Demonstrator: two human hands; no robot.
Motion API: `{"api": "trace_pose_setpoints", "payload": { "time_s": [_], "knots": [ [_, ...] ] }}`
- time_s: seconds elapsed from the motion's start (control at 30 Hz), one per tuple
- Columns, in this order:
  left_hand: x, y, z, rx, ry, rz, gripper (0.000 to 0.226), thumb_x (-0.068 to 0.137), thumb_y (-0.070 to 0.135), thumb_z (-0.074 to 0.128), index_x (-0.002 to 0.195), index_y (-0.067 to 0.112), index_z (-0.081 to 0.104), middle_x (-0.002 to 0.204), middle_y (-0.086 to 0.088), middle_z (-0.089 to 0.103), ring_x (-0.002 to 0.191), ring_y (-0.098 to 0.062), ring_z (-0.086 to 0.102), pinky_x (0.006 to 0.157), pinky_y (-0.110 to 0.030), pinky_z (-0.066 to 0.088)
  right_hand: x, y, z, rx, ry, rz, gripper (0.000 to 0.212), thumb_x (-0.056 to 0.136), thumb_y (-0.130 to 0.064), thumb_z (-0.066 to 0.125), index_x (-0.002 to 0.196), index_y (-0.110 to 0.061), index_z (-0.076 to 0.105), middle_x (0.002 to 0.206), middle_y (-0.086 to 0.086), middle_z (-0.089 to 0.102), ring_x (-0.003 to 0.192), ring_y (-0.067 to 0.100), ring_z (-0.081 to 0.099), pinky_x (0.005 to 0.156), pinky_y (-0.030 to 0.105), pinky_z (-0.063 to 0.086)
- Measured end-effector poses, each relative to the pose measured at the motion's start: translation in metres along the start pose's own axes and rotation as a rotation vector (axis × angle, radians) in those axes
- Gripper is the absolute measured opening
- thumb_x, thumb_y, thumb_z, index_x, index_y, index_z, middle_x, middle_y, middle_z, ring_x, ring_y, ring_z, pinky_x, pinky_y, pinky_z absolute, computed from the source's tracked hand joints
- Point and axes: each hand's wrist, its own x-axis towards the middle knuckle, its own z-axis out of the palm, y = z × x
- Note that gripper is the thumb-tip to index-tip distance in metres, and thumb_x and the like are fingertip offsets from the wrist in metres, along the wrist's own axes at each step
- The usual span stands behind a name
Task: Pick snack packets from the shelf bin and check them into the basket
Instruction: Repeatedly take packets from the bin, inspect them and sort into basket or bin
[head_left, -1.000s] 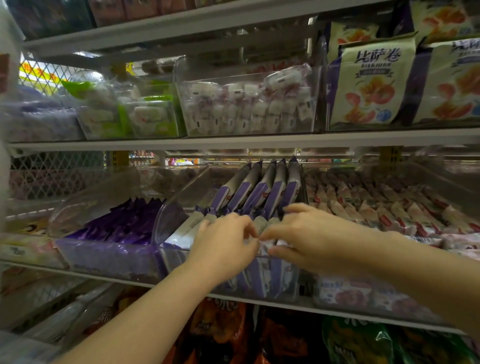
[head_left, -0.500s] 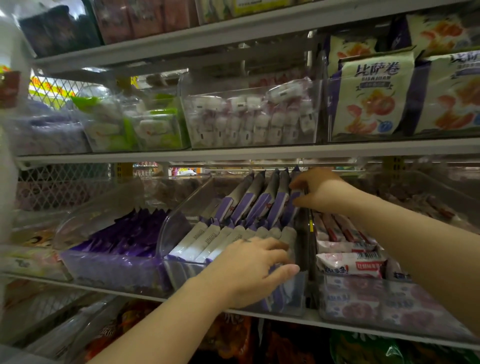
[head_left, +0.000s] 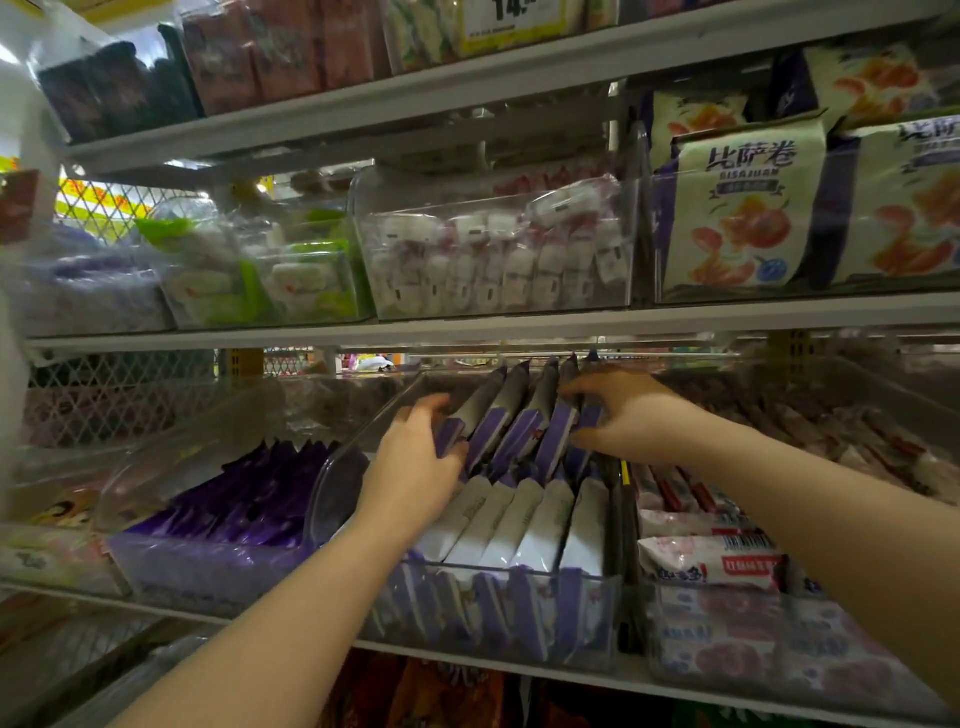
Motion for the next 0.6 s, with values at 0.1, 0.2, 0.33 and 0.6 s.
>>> {"api": "trace_pose_setpoints", "payload": {
  "time_s": [0.1,0.2,0.33,0.6],
  "knots": [
    [0.016,-0.005,0.011,0.060,-0.077,-0.013,0.053,0.088,0.017,0.065,0.138,0.018,0.049,0.128,-0.010,0.059,0.118,-0.030,0.057,0.096,-0.042,0.047,0.001,0.004,0.005,0.007,0.023,-0.005,0.052,0.081,-0.035,0.067,0.132,-0.028,0.055,0.130,0.004,0.056,0.112,0.023,0.055,0.090,0.027,0.045],
    [0.026,-0.007,0.019,0.108,-0.108,-0.049,0.046,0.090,0.015,0.062,0.134,0.012,0.053,0.118,-0.017,0.064,0.109,-0.035,0.060,0.091,-0.041,0.049,0.003,0.006,0.007,0.022,0.007,-0.008,0.054,0.082,-0.038,0.065,0.134,-0.030,0.052,0.135,0.004,0.051,0.119,0.023,0.052,0.098,0.030,0.044],
    [0.031,-0.006,0.022,0.192,-0.090,-0.094,0.037,0.092,0.022,0.060,0.128,0.011,0.055,0.115,-0.021,0.064,0.107,-0.040,0.059,0.087,-0.041,0.049,0.005,0.007,0.008,0.008,-0.013,-0.003,0.055,0.084,-0.039,0.062,0.136,-0.031,0.050,0.141,0.005,0.046,0.122,0.024,0.048,0.099,0.030,0.041],
    [0.006,0.004,-0.004,0.289,0.169,0.096,0.027,0.090,0.021,0.059,0.117,0.018,0.060,0.096,-0.011,0.069,0.087,-0.037,0.065,0.068,-0.038,0.051,0.003,0.006,0.008,0.008,-0.028,0.012,0.055,0.085,-0.042,0.061,0.138,-0.034,0.048,0.145,0.004,0.042,0.127,0.025,0.045,0.102,0.033,0.041]
  ]
}}
